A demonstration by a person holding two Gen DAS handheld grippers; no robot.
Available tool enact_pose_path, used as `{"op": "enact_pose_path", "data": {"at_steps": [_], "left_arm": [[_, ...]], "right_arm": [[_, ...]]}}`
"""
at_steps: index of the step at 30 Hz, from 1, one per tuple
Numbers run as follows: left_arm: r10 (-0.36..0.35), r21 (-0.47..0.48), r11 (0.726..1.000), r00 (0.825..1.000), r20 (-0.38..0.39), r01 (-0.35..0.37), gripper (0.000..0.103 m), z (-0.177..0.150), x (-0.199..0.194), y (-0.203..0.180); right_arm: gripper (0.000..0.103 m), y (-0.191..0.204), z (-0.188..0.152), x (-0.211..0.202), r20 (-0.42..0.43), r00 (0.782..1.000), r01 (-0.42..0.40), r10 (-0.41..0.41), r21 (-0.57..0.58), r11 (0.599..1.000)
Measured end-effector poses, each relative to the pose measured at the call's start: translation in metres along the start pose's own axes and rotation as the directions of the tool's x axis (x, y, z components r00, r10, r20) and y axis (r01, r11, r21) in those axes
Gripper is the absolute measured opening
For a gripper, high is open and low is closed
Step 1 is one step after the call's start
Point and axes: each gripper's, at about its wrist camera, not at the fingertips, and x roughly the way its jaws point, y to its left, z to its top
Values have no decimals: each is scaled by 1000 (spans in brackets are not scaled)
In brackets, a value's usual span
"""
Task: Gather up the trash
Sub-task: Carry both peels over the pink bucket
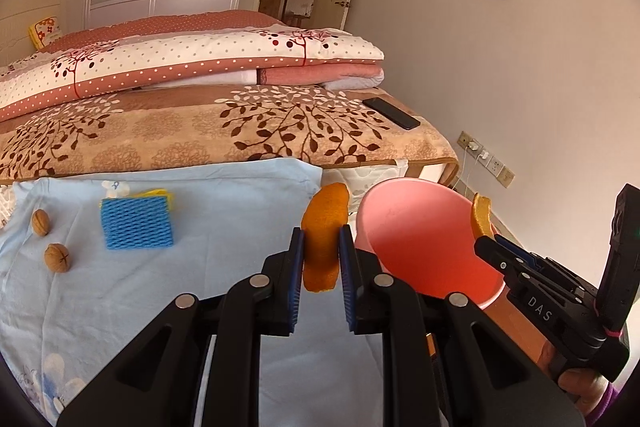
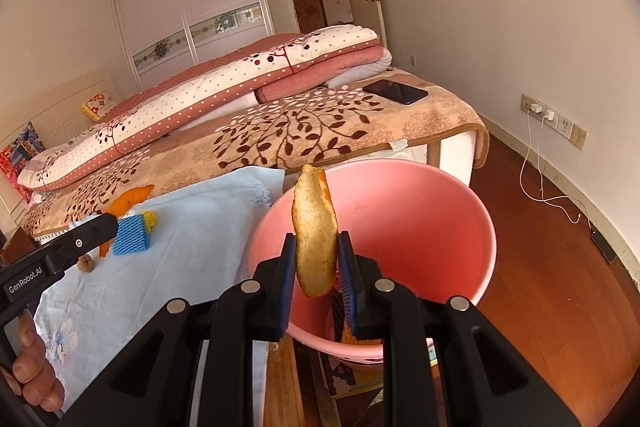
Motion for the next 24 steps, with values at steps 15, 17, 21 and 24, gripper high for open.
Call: {"op": "enact_pose_path", "data": {"at_steps": [15, 17, 21, 24], "left_arm": [[-121, 78, 989, 992, -39, 124, 17, 5, 39, -63], [-133, 82, 987, 990, -51, 137, 17, 4, 45, -68], [-151, 81, 984, 985, -81, 158, 17, 1, 58, -77], [-157, 80, 983, 982, -104, 166, 17, -2, 68, -80]], "right_arm": [[20, -43, 1, 6, -12, 999, 51, -50, 81, 995], [20, -46, 2, 8, -19, 999, 51, -49, 87, 995], [21, -50, 1, 12, -32, 998, 52, -49, 96, 994], [21, -52, -1, 15, -43, 998, 50, -46, 104, 993]]}}
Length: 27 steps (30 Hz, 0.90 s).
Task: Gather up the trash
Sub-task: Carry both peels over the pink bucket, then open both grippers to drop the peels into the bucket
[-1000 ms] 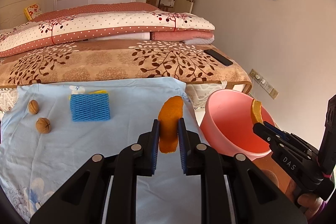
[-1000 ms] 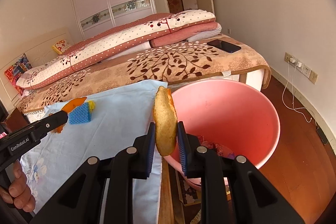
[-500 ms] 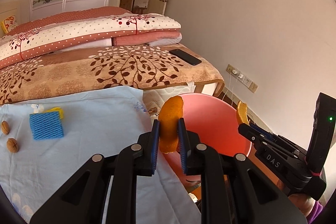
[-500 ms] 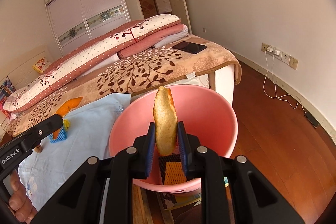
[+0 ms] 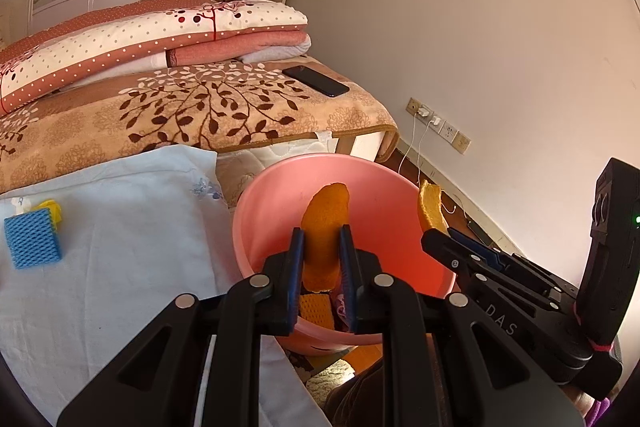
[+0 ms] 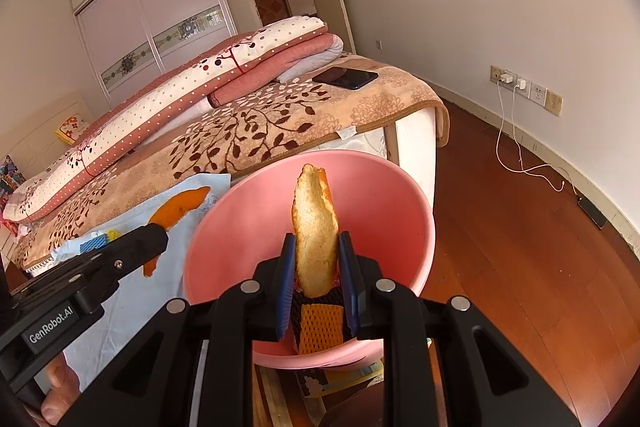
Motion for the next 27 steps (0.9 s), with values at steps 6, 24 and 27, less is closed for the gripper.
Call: {"op": "enact_pose_path", "data": {"at_steps": [6, 24, 27], "left_arm": [[-15, -2, 1000, 999, -46, 15, 17, -6, 17, -4], [-47, -7, 999, 994, -96, 47, 37, -9, 27, -4], [-42, -3, 999, 995, -94, 42, 37, -9, 26, -4]], "right_arm": [[21, -5, -2, 8, -23, 1000, 2, -2, 8, 1000], [21, -8, -2, 12, -34, 999, 3, -3, 18, 1000], [21, -7, -1, 11, -27, 1000, 4, -4, 17, 1000]]}}
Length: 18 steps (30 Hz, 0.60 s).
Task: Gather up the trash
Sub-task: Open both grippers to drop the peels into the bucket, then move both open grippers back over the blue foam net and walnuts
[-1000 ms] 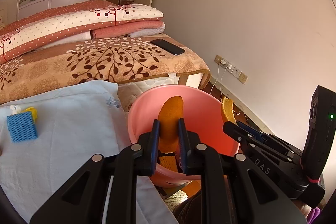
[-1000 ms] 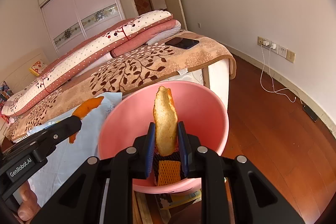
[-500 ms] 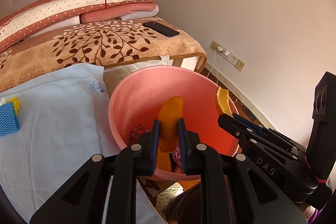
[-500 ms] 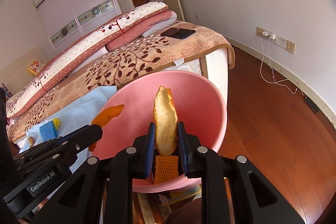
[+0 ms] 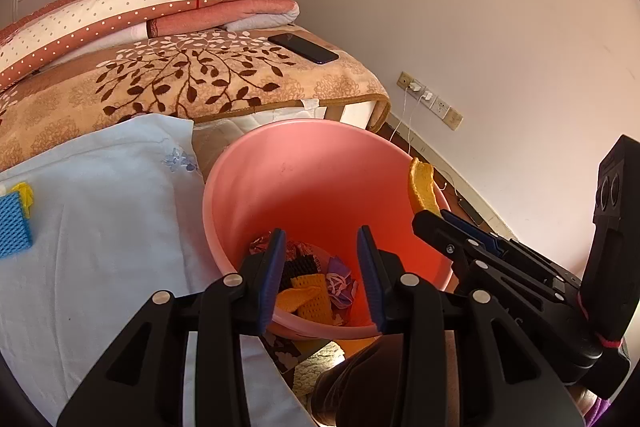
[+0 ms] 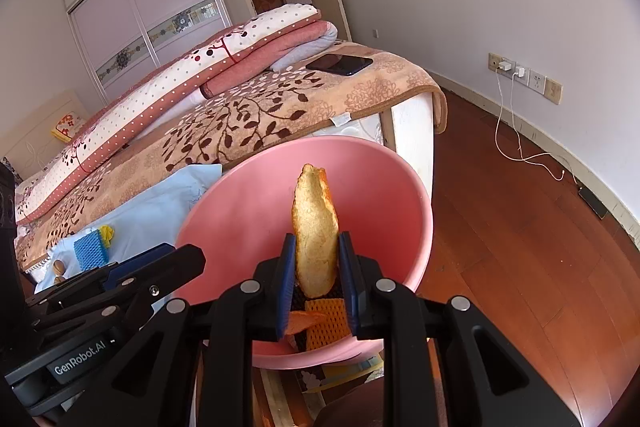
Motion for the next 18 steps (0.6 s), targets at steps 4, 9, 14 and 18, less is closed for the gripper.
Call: {"op": "enact_pose_path", "data": {"at_steps": [4, 9, 14, 18], "left_arm": [[0, 0, 1000, 1000, 4, 0, 37, -1, -4, 2], [5, -5, 1000, 1000, 12, -5, 37, -2, -9, 4], [14, -16, 1000, 1000, 17, -14, 37, -3, -15, 9], [29, -28, 999, 999, 29, -28, 37, -5, -22, 17]], "right_arm": [[27, 2, 0, -3, 16, 1000, 5, -5, -1, 1000], [43, 6, 0, -10, 31, 1000, 4, -4, -3, 1000], [43, 13, 0, -15, 33, 999, -9, 9, -16, 1000], [43, 21, -2, -16, 25, 1000, -19, 19, -30, 999]]}}
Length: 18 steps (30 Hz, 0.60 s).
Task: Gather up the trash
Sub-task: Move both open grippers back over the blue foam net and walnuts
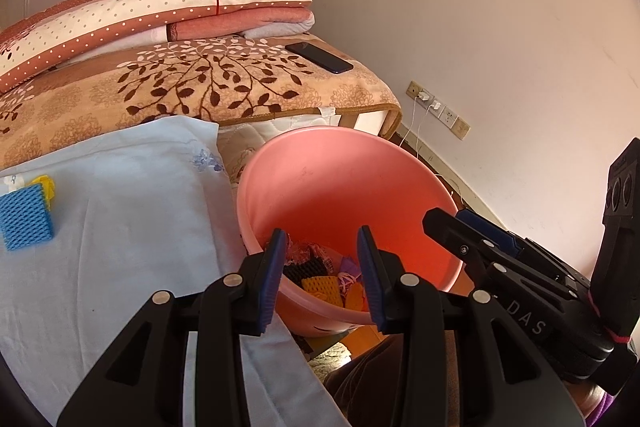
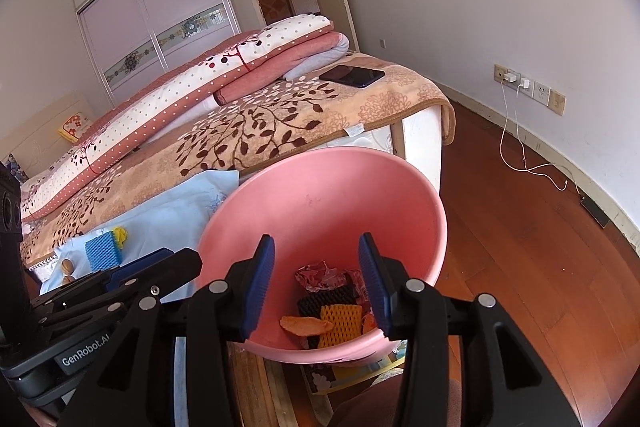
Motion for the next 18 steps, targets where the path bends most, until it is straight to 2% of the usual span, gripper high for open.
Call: {"op": "enact_pose_path", "data": {"at_steps": [9, 18], "left_arm": [[58, -30, 998, 998, 28, -57, 37, -4, -26, 37], [164, -89, 983, 986, 42, -160, 37, -18, -60, 103]], "right_arm": [[43, 38, -5, 0, -23, 999, -40, 39, -70, 997], [43, 89, -9, 4, -64, 994, -100, 90, -165, 981]]}}
